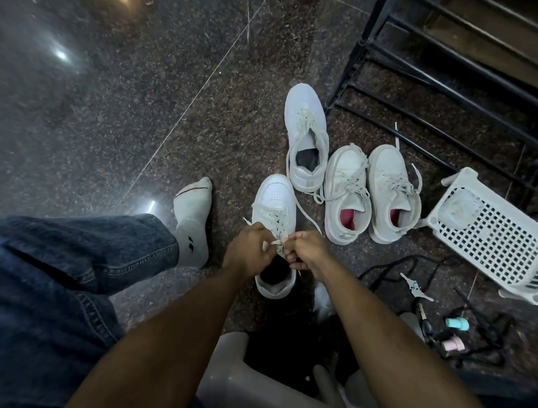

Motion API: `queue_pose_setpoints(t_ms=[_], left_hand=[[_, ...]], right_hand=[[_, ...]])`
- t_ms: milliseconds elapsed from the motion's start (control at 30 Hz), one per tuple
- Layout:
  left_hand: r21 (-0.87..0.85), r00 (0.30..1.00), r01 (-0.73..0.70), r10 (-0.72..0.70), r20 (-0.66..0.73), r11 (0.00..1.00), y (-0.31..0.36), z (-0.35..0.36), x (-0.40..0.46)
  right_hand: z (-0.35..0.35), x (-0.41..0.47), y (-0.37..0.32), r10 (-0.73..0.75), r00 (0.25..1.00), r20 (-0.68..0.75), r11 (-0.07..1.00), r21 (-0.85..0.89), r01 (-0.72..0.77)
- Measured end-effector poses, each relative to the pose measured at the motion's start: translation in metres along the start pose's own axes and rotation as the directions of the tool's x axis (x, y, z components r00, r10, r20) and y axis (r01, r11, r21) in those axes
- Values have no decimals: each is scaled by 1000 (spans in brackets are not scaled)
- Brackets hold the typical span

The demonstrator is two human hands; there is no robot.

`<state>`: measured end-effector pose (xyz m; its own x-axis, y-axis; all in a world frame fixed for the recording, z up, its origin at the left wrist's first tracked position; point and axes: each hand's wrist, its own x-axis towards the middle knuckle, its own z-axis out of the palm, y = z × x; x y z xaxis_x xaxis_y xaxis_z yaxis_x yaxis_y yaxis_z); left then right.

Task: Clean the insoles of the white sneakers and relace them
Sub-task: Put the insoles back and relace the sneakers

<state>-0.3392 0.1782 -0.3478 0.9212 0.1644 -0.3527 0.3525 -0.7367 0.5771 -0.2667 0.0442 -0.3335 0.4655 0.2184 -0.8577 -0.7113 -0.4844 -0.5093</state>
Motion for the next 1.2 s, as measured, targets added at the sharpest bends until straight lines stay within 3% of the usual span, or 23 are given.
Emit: queue_pose_setpoints(t_ms=[100,200,267,400,467,533,633,800,933,1033,1200], left_hand=[[298,951,-275,304,-55,914,4,-5,5],[396,906,-396,423,20,829,7,-7,8],[332,928,-365,366,62,870,9,-8,10],[74,995,-94,96,-24,993,18,-7,7],[-43,998,57,-58,-14,997,20,-9,8],[-80,991,127,-124,41,989,18,-13,11],[-67,980,161,-151,130,985,20,-20,19],[-50,977,146,-136,167,988,5,-24,26],[-59,988,139,-135,70,989,2,-19,20],[-28,994,97,-95,53,995,8,-16,17],[26,987,-20,16,161,999,11,-15,10]], right_hand=[[-1,6,-4,-34,999,-23,992,-121,31],[-4,15,-4,-180,981,-69,931,-335,147],[-7,18,-1,-226,970,-91,911,-373,177],[-10,19,14,-308,947,-95,915,-301,267],[-10,12,18,-390,920,-44,879,-316,357],[-10,4,21,-473,880,30,803,-397,445],[-5,4,25,-522,852,-38,754,-487,441],[-3,3,16,-378,926,-1,890,-275,364],[-6,0,10,-101,991,85,989,-98,109],[-3,1,10,-59,997,54,998,-12,60],[-2,-1,11,-26,998,55,998,61,23]])
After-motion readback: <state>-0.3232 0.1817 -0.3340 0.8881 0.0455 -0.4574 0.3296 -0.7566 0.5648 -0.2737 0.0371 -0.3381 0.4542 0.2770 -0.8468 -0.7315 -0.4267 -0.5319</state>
